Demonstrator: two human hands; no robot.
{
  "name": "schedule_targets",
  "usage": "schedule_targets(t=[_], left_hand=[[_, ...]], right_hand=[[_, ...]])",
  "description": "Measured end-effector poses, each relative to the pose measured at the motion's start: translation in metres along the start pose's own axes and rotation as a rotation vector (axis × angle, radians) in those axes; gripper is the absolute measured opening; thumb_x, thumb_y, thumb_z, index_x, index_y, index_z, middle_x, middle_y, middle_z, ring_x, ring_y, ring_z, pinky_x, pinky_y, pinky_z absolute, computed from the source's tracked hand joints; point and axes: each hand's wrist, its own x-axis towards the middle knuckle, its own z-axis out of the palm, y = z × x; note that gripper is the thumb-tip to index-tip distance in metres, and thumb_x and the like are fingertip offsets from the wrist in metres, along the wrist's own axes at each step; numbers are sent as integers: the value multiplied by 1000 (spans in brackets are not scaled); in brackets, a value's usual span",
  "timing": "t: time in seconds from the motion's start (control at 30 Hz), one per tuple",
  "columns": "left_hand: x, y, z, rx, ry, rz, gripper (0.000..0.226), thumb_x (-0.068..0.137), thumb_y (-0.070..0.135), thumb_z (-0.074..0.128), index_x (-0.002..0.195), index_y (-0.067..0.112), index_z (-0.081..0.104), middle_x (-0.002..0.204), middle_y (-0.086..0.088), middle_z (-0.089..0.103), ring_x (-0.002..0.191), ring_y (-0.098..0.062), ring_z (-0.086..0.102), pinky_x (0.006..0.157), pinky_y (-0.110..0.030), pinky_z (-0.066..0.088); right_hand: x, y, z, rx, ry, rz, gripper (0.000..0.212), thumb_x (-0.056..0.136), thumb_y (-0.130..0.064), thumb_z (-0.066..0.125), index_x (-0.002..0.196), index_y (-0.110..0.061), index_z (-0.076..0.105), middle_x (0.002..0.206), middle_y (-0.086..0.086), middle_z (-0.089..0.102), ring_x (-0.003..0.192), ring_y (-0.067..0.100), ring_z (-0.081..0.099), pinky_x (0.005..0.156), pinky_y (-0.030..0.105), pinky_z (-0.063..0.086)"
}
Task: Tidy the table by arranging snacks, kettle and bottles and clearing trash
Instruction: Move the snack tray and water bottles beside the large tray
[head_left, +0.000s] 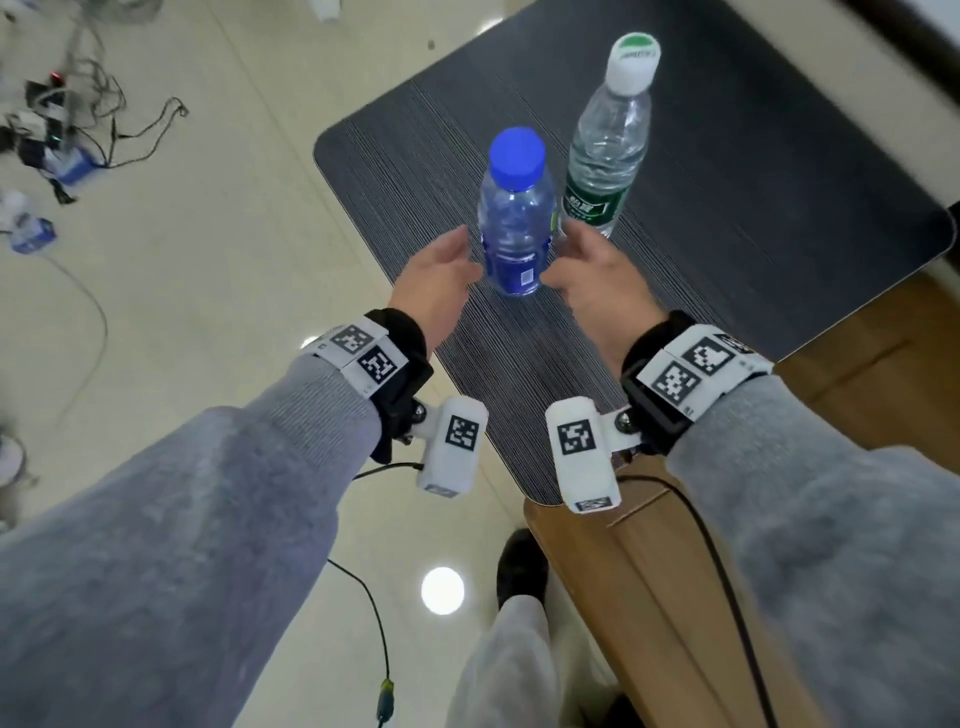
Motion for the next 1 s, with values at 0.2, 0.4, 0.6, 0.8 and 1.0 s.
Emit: schedule_targets(t=[0.2, 0.4, 0.6, 0.8, 1.0], left_hand=[[-8, -6, 5, 71, -136, 115, 63, 89, -19, 44, 146, 6, 36, 130, 4, 57, 100, 16, 59, 81, -9, 49], [-4, -6, -21, 127, -77, 124, 63, 90, -15, 45, 146, 13, 39, 139, 2, 55, 124, -8, 54, 77, -9, 50], [-7, -5, -36, -5, -71, 132, 59, 89, -23, 39, 144, 0, 39, 136, -11, 57, 89, 11, 65, 72, -7, 49], [0, -9, -63, -24, -10, 118, 56, 90, -18, 43, 142, 5, 43, 125, -2, 60, 84, 14, 66, 74, -7, 51], [10, -17, -108, 96, 67, 72, 55, 88, -9, 55, 132, 23, 54, 128, 4, 64, 121, -12, 60, 110, -38, 44]], right_hand=[[9, 10, 14, -26, -49, -74, 81, 80, -18, 61, 154, -38, 35, 139, -12, 62, 129, 12, 59, 116, 44, 43], [14, 5, 32, -18, -86, -114, 73, 80, -12, 61, 148, -35, 47, 133, -11, 67, 125, 12, 63, 114, 46, 46], [17, -4, 50, 13, -82, -105, 58, 91, -2, 60, 140, -30, 50, 119, -14, 65, 109, 4, 62, 99, 24, 46], [25, -12, 78, -22, -111, -83, 57, 90, -6, 65, 140, -28, 48, 118, -16, 65, 111, 3, 62, 104, 26, 47], [33, -22, 108, -96, -134, -101, 63, 92, -7, 63, 148, -26, 42, 112, -23, 57, 95, -12, 54, 100, 23, 45]])
